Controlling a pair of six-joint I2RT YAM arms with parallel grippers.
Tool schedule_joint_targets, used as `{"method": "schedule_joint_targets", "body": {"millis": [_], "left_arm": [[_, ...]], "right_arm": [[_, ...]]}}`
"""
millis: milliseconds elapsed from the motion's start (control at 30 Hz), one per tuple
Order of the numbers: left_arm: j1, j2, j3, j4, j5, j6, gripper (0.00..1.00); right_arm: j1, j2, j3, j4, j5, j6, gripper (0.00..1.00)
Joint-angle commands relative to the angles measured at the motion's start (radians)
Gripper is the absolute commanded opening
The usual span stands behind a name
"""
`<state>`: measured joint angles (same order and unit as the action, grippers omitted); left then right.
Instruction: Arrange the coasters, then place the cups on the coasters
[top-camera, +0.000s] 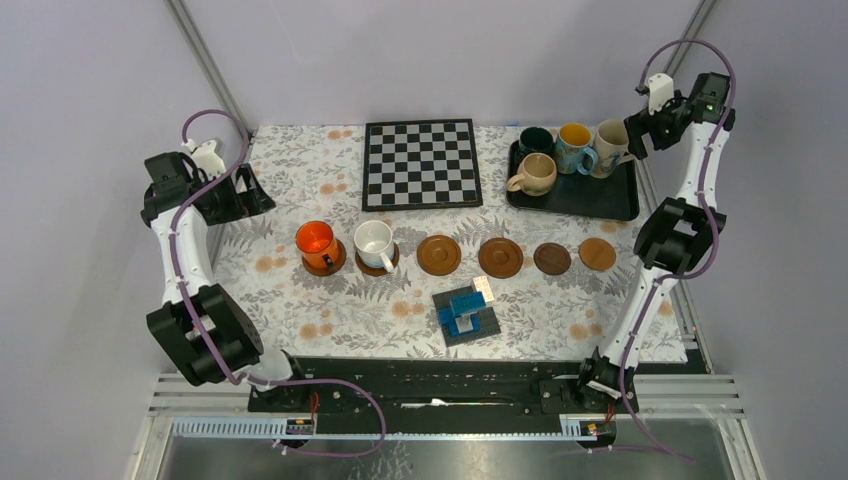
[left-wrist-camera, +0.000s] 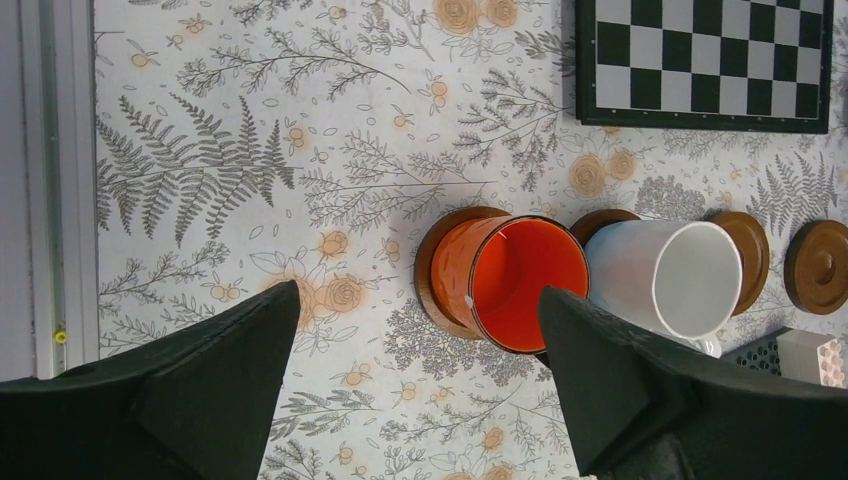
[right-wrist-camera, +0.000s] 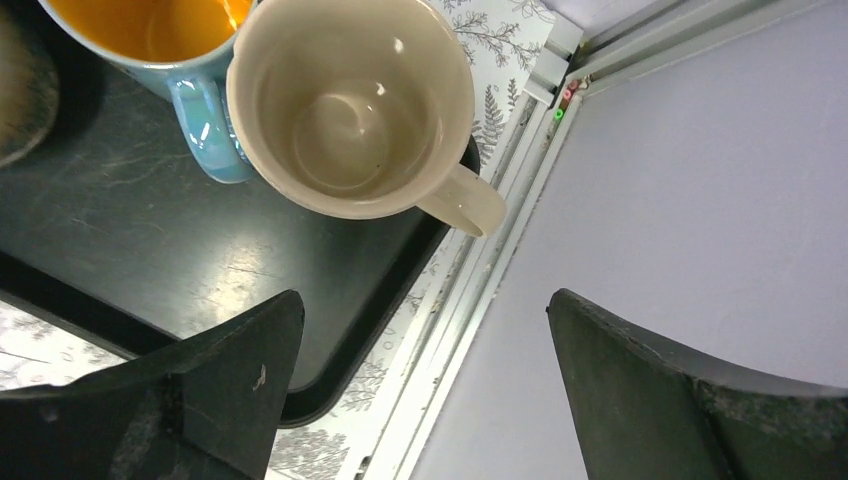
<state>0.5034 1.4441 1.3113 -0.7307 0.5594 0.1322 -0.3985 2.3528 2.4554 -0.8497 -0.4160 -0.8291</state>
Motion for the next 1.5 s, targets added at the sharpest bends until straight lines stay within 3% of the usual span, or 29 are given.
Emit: {"method": "schedule_joint_targets", "body": {"millis": [0,767,1467], "left_arm": [[0.003,-0.041,-0.015,0.05,0.069,0.041,0.99],[0.003,0.032,0.005,0.05,0.042,0.014,0.99],[0.003,0.056,0.015,0.068,0.024,0.001,0.99]], "right_arm": [[-0.003,0.05,0.089,-0.064,-0.054,-0.19,0.99],[0.014,0.157,0.063,0.121,-0.033,-0.43,0.98],[0.029,0.11,0.056,-0.098,-0.064,-0.492,0.72]]}}
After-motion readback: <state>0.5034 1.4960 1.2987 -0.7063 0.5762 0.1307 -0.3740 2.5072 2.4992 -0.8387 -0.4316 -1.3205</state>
